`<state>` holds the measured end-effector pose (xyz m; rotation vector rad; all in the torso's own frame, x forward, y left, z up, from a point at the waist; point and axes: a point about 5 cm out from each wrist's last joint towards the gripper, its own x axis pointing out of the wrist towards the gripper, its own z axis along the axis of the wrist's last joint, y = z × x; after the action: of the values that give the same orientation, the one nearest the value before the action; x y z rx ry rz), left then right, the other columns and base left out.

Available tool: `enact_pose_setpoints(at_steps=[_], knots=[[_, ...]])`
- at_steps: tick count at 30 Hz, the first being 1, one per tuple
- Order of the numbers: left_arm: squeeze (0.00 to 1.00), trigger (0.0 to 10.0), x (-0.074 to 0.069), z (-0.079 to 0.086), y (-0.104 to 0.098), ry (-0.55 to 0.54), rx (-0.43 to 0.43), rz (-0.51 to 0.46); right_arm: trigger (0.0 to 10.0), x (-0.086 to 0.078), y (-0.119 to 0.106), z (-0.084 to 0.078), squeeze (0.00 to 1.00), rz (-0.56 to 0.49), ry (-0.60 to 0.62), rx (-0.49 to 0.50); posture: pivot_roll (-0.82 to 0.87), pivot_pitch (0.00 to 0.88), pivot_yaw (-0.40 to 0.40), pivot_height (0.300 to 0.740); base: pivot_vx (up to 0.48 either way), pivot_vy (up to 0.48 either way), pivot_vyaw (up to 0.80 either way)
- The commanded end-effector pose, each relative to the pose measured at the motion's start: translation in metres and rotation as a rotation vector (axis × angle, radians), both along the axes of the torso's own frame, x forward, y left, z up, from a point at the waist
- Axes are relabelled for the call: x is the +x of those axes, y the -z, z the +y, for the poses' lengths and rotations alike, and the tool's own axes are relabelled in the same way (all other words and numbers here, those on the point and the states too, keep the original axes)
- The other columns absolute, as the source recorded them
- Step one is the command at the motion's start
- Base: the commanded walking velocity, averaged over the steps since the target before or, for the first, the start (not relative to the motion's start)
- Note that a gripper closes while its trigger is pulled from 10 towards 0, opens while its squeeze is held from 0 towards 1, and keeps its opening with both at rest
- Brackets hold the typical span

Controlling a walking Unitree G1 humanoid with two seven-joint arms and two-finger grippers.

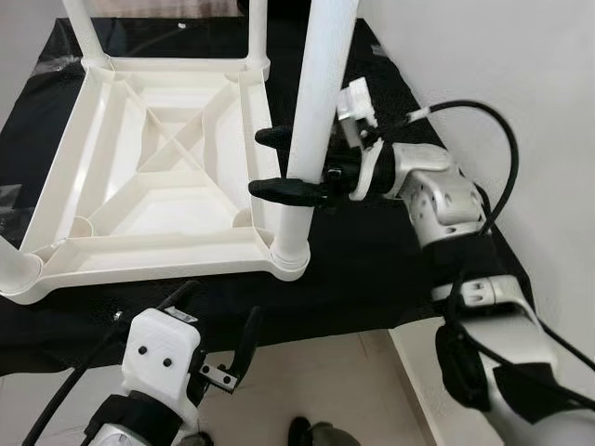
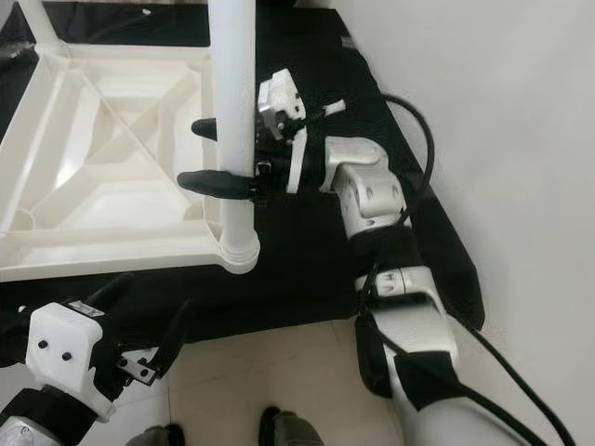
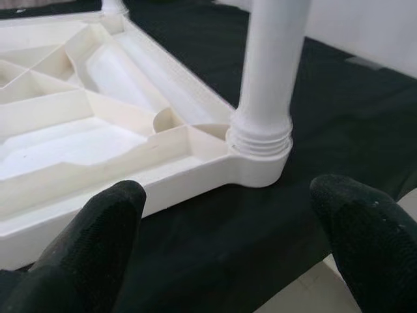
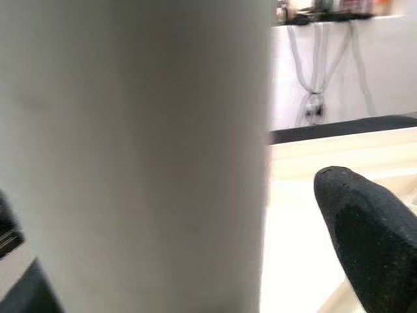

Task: Building children table

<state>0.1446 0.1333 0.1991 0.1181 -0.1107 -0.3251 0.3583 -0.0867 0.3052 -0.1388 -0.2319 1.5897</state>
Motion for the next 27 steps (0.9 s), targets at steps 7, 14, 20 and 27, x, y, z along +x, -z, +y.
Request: enact_pose_setpoints(at_steps=[7, 14, 20, 27], knots=[[0.0, 10.0, -0.003, 0.002, 0.001, -0.01, 0.02, 0.007, 0.0, 0.002, 0.001, -0.008, 0.0, -0.005, -0.079, 0.006, 0.18, 0.279, -0.15, 0.74, 0.0, 0.0, 0.0], [0.0, 10.0, 0.001, 0.001, -0.003, -0.004, 0.013, -0.014, 0.0, -0.004, 0.028, -0.024, 0.0, -0.036, 0.12, -0.009, 0.15, 0.268, -0.144, 0.74, 0.0, 0.0, 0.0], [0.0, 10.0, 0.002, 0.004, -0.003, -0.008, 0.016, -0.014, 0.0, -0.03, 0.102, -0.009, 0.0, 0.133, 0.916, -0.066, 0.15, 0.241, -0.135, 0.74, 0.0, 0.0, 0.0], [0.0, 10.0, 0.009, 0.0, -0.004, 0.021, 0.01, -0.023, 0.0, -0.071, 0.119, 0.034, 0.0, 0.218, 0.986, -0.011, 0.13, 0.215, -0.098, 0.74, 0.0, 0.0, 0.0]])
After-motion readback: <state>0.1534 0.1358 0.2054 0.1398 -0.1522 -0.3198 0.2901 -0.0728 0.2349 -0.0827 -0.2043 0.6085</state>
